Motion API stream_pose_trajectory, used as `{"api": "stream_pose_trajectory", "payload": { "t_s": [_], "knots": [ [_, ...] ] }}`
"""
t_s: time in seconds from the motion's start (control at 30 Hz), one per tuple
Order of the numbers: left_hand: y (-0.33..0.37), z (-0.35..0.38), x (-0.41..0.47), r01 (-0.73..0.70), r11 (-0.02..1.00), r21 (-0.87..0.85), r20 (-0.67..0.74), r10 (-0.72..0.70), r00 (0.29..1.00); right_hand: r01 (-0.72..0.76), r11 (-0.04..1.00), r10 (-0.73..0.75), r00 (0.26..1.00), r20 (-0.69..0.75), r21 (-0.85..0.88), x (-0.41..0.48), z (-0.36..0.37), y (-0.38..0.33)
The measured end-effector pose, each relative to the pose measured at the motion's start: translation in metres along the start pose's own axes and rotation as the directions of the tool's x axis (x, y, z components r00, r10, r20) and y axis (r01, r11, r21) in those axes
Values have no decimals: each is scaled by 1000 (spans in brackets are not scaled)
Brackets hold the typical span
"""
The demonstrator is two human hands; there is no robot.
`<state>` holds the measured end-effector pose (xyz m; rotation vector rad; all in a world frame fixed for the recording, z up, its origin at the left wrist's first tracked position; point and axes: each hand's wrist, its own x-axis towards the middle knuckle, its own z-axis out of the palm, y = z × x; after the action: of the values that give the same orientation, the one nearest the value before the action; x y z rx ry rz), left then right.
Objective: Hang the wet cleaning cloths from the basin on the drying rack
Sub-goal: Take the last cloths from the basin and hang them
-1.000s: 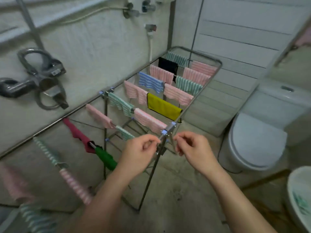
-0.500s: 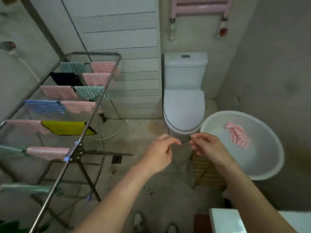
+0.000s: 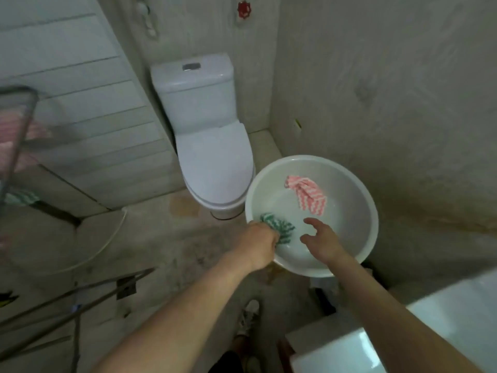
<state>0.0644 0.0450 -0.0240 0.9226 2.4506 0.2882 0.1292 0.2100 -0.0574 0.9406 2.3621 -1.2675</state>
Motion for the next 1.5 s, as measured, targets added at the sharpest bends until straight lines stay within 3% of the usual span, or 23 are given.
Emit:
{"api": "stream_pose_trajectory", "payload": {
  "t_s": [0.17, 0.27, 0.33, 0.43, 0.5, 0.57, 0.6, 0.7, 0.77, 0.83, 0.87, 0.9, 0.97, 1.07, 1.17, 1.23, 1.4, 1.5],
  "knots": [
    [6, 21, 61, 4, 943, 332, 230, -85, 970, 7, 916, -8, 1000, -2, -400, 59, -2, 15],
    [4, 33, 86, -39, 916, 398, 352, -113, 929, -36, 836, 24, 999, -29, -547, 98, 2, 25],
    [2, 32, 88, -67, 907, 416, 348, -90, 933, -33, 821, 21, 999, -26, -570, 114, 8, 24],
    [-4, 36, 105, -68, 962, 266, 213, 10, 977, -23, 812, 12, 1000, -22, -583, 138, 5, 27],
    [-12, 38, 111, -91, 996, -10, 21, 91, 996, 16, 773, -17, 1000, 4, -635, 150, 3, 27],
    [-19, 38, 113, -51, 927, -373, -128, 3, 992, 29, 765, -68, 997, -36, -643, 153, 4, 27],
    [-23, 37, 115, -15, 840, -542, -165, -89, 982, 13, 778, -97, 990, -99, -628, 154, 7, 30],
    [-31, 22, 119, 13, 449, -893, -168, -361, 917, -75, 884, -60, 961, -270, -461, 150, 15, 34],
    [-33, 9, 120, -8, 243, -970, -122, -458, 881, -145, 945, 69, 965, -255, -293, 146, 16, 32],
    [-39, 2, 121, -40, 140, -989, -107, -508, 855, -193, 978, 204, 965, -164, 81, 142, 14, 25],
    [-40, 0, 122, -38, 88, -995, -79, -517, 852, -208, 912, 249, 966, -74, 355, 138, 11, 20],
    [-40, -1, 121, -22, 52, -998, -45, -509, 860, -235, 778, 270, 963, 28, 583, 131, 6, 14],
    [-36, -10, 113, 20, 40, -999, -2, -483, 876, -235, 508, 201, 968, 151, 828, 113, -8, 1],
    [-27, -27, 96, 10, 161, -987, -51, -372, 927, -180, 363, 25, 983, 183, 914, 83, -27, -16],
    [-14, -41, 77, -22, 372, -928, -100, -192, 976, -154, 382, -136, 966, 221, 911, 51, -40, -35],
    [-3, -51, 63, -68, 448, -892, -144, -137, 980, -139, 442, -197, 949, 247, 886, 28, -44, -53],
    [13, -75, 22, -186, 408, -894, -305, -249, 919, -57, 526, -206, 960, 192, 849, -26, -50, -94],
    [12, -86, -5, -210, 399, -893, -353, -328, 876, 73, 604, -326, 931, 162, 794, -58, -55, -113]
  ]
}}
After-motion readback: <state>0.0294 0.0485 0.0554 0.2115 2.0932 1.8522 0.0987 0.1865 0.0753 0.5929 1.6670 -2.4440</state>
